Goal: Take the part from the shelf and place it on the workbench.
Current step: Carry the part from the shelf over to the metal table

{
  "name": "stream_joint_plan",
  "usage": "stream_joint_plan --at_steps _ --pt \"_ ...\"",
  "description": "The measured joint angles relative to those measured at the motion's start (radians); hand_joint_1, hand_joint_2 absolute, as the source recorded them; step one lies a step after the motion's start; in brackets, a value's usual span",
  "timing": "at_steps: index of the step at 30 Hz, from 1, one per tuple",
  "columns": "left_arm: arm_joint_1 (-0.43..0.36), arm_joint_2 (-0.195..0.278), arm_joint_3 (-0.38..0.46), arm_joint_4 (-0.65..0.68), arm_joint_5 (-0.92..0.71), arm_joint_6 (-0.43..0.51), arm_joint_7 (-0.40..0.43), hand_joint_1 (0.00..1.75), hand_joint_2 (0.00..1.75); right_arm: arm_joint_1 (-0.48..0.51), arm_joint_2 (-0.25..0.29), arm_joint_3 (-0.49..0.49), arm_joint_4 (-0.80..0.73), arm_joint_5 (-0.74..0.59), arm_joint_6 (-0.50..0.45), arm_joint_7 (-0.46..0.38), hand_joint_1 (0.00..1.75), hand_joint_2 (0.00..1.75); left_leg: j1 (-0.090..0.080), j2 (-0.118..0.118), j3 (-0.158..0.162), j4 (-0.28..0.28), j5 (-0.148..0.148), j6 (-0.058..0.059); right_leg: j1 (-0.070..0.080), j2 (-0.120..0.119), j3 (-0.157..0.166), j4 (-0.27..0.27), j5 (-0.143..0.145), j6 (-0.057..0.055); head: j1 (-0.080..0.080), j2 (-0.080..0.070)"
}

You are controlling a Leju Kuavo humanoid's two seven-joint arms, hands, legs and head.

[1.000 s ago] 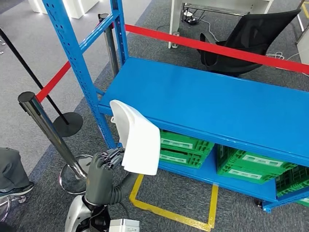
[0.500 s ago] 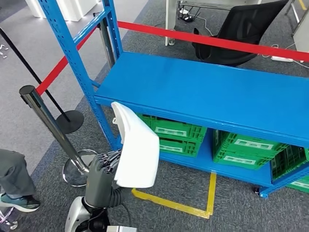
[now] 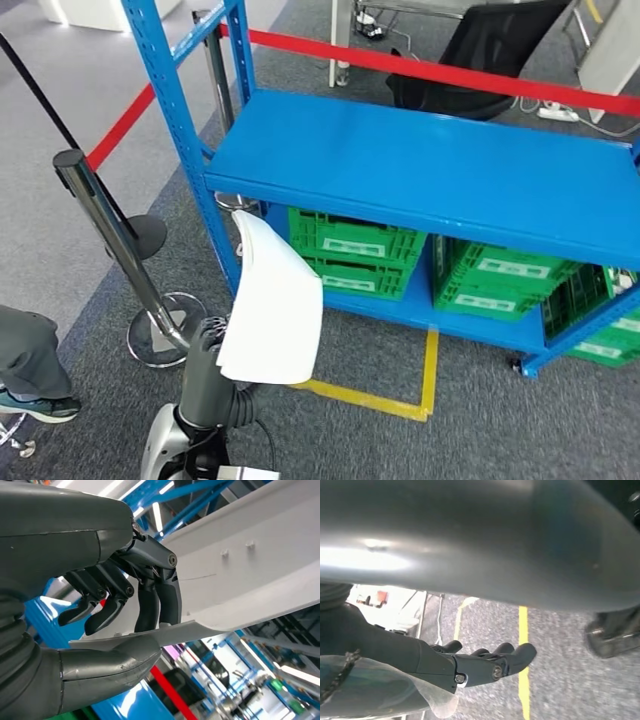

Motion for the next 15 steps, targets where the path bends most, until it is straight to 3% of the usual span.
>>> stream_joint_plan --at_steps 1,2,3,5,7,8,10,11,12,14,15 --pt "-0.001 0.000 -0.001 0.003 0.004 0.000 -0.004 1.75 1.75 0.001 -0.001 -0.005 0.000 0.004 0.000 0.000 0.00 0.00 -0.002 0.007 -0.016 0.002 0.011 0.000 0.000 -0.001 0.003 0.034 0.005 0.001 0.000 0.000" --pt "-0.002 0.000 -0.002 0.007 0.008 0.000 -0.006 1.75 1.75 0.002 -0.002 -0.009 0.000 0.008 0.002 0.000 0.00 0.00 -0.003 0.014 -0.032 0.005 0.020 -0.001 0.000 -0.002 0.022 0.033 0.031 0.002 0.000 0.000" --pt "-0.003 0.000 -0.003 0.010 0.011 0.000 -0.009 1.75 1.75 0.003 -0.005 -0.014 0.000 0.012 0.005 0.001 0.00 0.00 -0.004 0.020 -0.047 0.010 0.029 -0.003 0.000 -0.007 0.060 -0.002 0.064 0.002 0.000 0.000" --pt "-0.008 -0.001 -0.006 0.014 0.016 0.001 -0.011 1.75 1.75 0.002 -0.014 -0.020 0.000 0.020 0.017 0.001 0.00 0.00 -0.006 0.029 -0.072 0.025 0.041 -0.011 0.002 -0.035 0.174 -0.147 0.089 0.000 0.001 0.000" --pt "-0.015 -0.002 -0.010 0.019 0.019 0.002 -0.013 1.75 1.75 -0.001 -0.024 -0.024 -0.001 0.024 0.030 0.001 0.00 0.00 -0.010 0.040 -0.086 0.038 0.053 -0.020 0.006 -0.055 0.247 -0.266 0.063 -0.008 0.001 0.000" --pt "-0.018 -0.003 -0.012 0.021 0.020 0.002 -0.014 1.75 1.75 -0.002 -0.028 -0.027 -0.001 0.024 0.033 -0.001 0.00 0.00 -0.011 0.046 -0.090 0.040 0.060 -0.024 0.008 -0.054 0.255 -0.289 0.055 -0.015 0.000 0.000" --pt "-0.021 -0.002 -0.014 0.026 0.026 0.003 -0.015 1.75 1.75 0.001 -0.031 -0.032 -0.001 0.024 0.034 -0.004 0.00 0.00 -0.008 0.049 -0.096 0.045 0.058 -0.035 0.007 -0.045 0.239 -0.294 0.064 -0.031 0.000 0.000" --pt "-0.022 -0.001 -0.015 0.028 0.029 0.003 -0.017 1.75 1.75 0.003 -0.033 -0.035 -0.001 0.024 0.033 -0.005 0.00 0.00 -0.006 0.041 -0.101 0.061 0.030 -0.042 0.006 -0.042 0.230 -0.294 0.074 -0.040 -0.001 0.000" --pt "-0.022 -0.001 -0.015 0.030 0.033 0.004 -0.019 1.75 1.75 0.004 -0.035 -0.037 -0.001 0.025 0.031 -0.006 0.00 0.00 -0.004 0.030 -0.109 0.097 -0.016 -0.048 0.005 -0.038 0.219 -0.295 0.085 -0.048 -0.001 0.000" --pt "-0.022 0.000 -0.016 0.034 0.040 0.006 -0.024 1.75 1.75 0.004 -0.036 -0.041 -0.002 0.026 0.028 -0.007 0.00 0.00 0.000 0.011 -0.128 0.215 -0.123 -0.057 0.006 -0.030 0.198 -0.291 0.108 -0.056 -0.004 0.000" --pt "-0.022 0.000 -0.016 0.037 0.043 0.008 -0.026 1.75 1.75 0.005 -0.036 -0.043 -0.002 0.027 0.027 -0.007 0.00 0.00 0.000 0.008 -0.134 0.275 -0.153 -0.058 0.007 -0.025 0.185 -0.288 0.118 -0.057 -0.004 0.000"
